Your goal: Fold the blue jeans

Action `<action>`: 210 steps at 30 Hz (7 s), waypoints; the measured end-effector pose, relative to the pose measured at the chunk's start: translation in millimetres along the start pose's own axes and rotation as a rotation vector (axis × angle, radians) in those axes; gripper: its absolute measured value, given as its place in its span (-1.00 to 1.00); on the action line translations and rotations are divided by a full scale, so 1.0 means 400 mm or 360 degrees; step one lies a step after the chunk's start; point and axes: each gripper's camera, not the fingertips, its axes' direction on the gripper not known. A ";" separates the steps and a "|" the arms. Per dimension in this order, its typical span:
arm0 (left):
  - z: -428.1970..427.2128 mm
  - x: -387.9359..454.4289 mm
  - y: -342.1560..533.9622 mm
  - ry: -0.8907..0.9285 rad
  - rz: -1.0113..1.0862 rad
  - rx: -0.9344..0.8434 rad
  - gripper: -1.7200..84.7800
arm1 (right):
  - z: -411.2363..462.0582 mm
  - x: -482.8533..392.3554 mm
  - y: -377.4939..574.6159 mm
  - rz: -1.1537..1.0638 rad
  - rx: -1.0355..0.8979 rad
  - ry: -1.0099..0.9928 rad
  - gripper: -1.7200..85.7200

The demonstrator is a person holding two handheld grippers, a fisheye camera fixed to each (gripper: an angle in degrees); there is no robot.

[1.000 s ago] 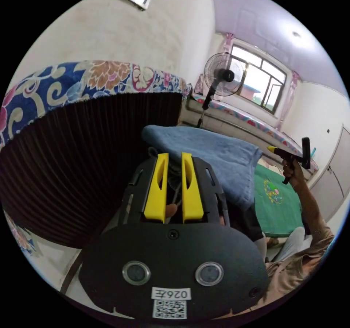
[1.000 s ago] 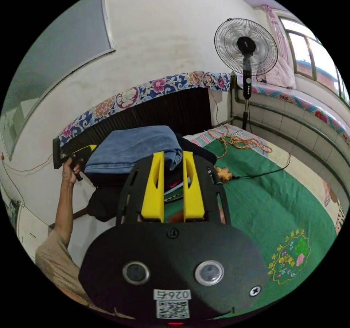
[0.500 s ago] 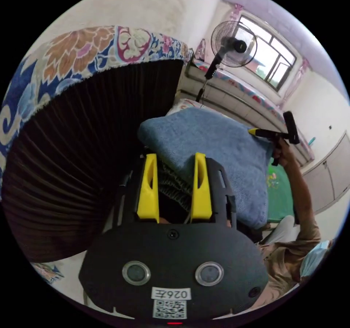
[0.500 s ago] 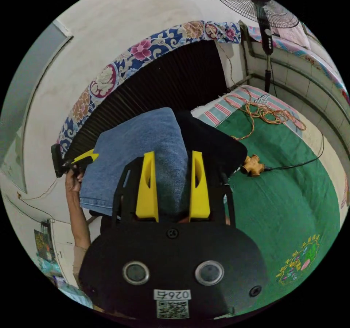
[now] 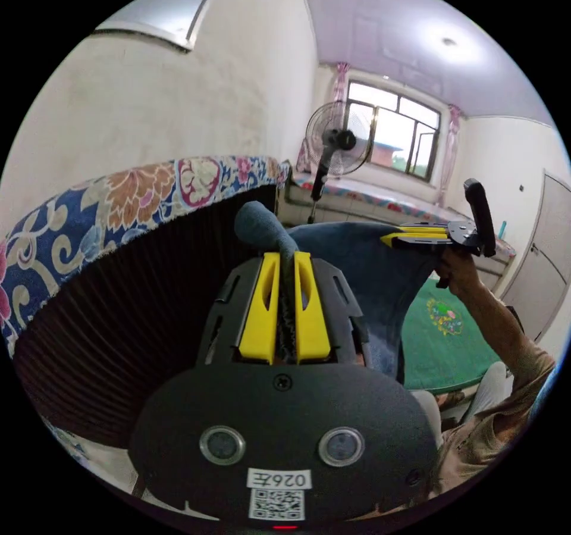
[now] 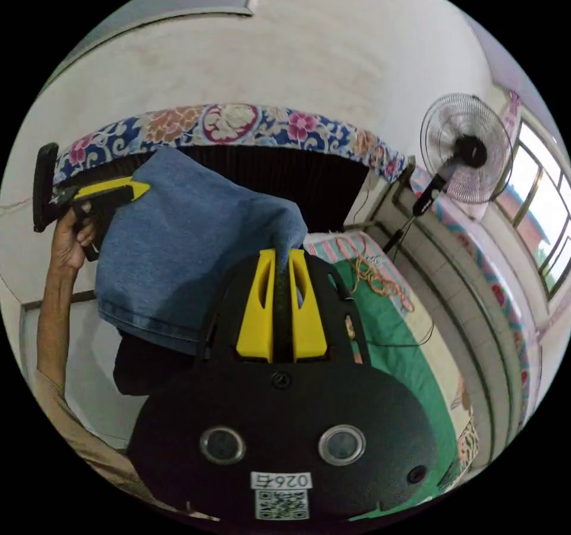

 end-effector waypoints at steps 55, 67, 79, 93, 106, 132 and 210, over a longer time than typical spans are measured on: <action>1.052 1.206 -0.201 0.1667 0.0485 -0.1335 -0.97 | -0.669 0.673 2.003 0.0297 -0.0162 -0.0076 -0.71; 0.896 1.013 -0.405 0.1291 0.0325 -0.0707 -0.79 | -0.900 0.945 2.209 0.0718 -0.0018 -0.0201 -0.92; 1.045 0.992 -0.416 0.1206 0.0188 -0.1124 -0.51 | -1.498 1.466 2.827 0.2145 0.0760 0.0288 -0.91; 1.088 1.084 -0.406 0.1080 0.0391 -0.1481 -0.46 | -1.501 1.644 2.709 0.1542 -0.0067 0.0838 -0.85; 1.057 1.161 -0.380 0.1189 0.0575 -0.1399 -0.50 | -1.313 1.846 2.737 0.1690 -0.0418 0.0552 -0.62; 0.818 1.094 -0.561 0.0672 0.0731 -0.0738 -0.69 | -1.965 1.876 2.555 0.1354 -0.0052 0.1232 -0.99; 1.300 0.963 -0.334 0.0264 0.0391 -0.1563 -0.48 | -2.094 1.858 2.825 0.1817 -0.0636 0.0946 -0.96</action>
